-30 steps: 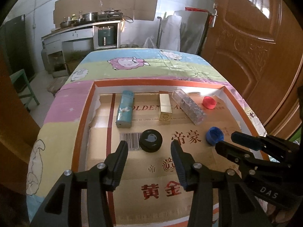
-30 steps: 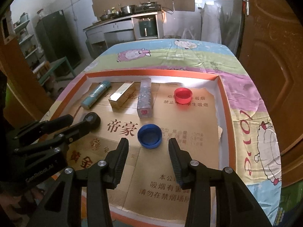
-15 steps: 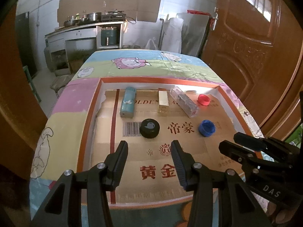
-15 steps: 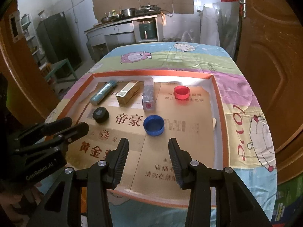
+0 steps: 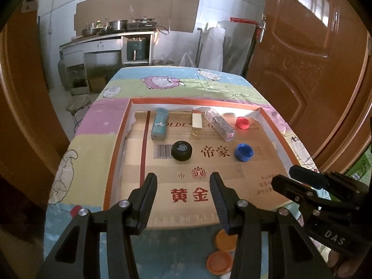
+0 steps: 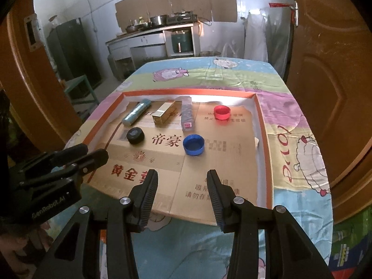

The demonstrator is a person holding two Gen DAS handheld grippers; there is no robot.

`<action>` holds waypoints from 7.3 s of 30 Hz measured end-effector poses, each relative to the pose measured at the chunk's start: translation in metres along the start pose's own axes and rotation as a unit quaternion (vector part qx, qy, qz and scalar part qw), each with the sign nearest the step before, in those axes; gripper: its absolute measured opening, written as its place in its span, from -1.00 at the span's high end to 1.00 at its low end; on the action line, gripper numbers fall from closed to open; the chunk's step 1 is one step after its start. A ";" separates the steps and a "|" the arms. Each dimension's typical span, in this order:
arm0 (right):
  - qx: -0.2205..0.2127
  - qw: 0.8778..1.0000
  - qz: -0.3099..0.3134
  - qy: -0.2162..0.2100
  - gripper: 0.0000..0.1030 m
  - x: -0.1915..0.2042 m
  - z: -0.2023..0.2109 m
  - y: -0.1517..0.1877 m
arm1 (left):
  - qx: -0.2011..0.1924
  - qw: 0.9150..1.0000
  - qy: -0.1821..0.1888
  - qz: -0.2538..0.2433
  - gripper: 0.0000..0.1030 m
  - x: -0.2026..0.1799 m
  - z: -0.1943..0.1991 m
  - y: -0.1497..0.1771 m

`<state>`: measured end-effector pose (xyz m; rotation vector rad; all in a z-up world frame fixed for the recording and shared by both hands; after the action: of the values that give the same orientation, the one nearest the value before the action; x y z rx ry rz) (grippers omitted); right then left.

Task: Organize rigid objects
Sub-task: 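Withdraw both grippers from the tray toward the remaining items, then grasp the white Hello Kitty box with the left gripper while the right gripper grasps the white cap, then lift the white box and white cap with both grippers toward the tray, then carry the white box and white cap over the tray with both grippers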

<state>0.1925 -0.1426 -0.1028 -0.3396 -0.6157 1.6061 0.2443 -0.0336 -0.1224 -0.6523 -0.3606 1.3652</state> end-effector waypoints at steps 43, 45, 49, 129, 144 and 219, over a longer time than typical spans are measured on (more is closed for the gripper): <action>-0.013 1.000 0.018 -0.001 0.12 0.045 0.075 0.090 | -0.035 0.999 -0.002 -0.006 0.09 0.000 0.084 0.071; -0.008 1.000 0.021 -0.005 0.12 0.048 0.074 0.096 | -0.036 0.999 -0.002 -0.004 0.09 0.001 0.086 0.077; 0.008 0.999 0.029 -0.021 0.12 0.061 0.070 0.116 | -0.035 0.999 -0.002 0.000 0.09 0.004 0.089 0.089; -0.017 0.999 0.032 -0.002 0.41 0.033 0.071 0.152 | -0.002 0.999 0.031 -0.006 0.46 -0.045 0.061 0.114; -0.016 0.999 0.033 -0.005 0.41 0.036 0.051 0.109 | -0.013 1.000 0.027 0.010 0.46 -0.021 0.053 0.079; 0.014 0.999 0.041 -0.030 0.41 0.031 -0.085 -0.042 | 0.041 0.998 -0.027 0.043 0.46 0.045 -0.063 -0.027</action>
<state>0.2693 -0.0943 -0.1433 -0.3001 -0.6315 1.7065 0.3109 -0.0053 -0.1604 -0.5693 -0.3220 1.4739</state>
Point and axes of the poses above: each gripper's, at about its wrist camera, not at the fingertips, and z roughly against the way its jaws point, x to its left, y to its underside, the point moved 6 cm from there along -z, roughly the way its jaws point, and after that the axes turned 5 degrees about x, right-handed, at the moved point
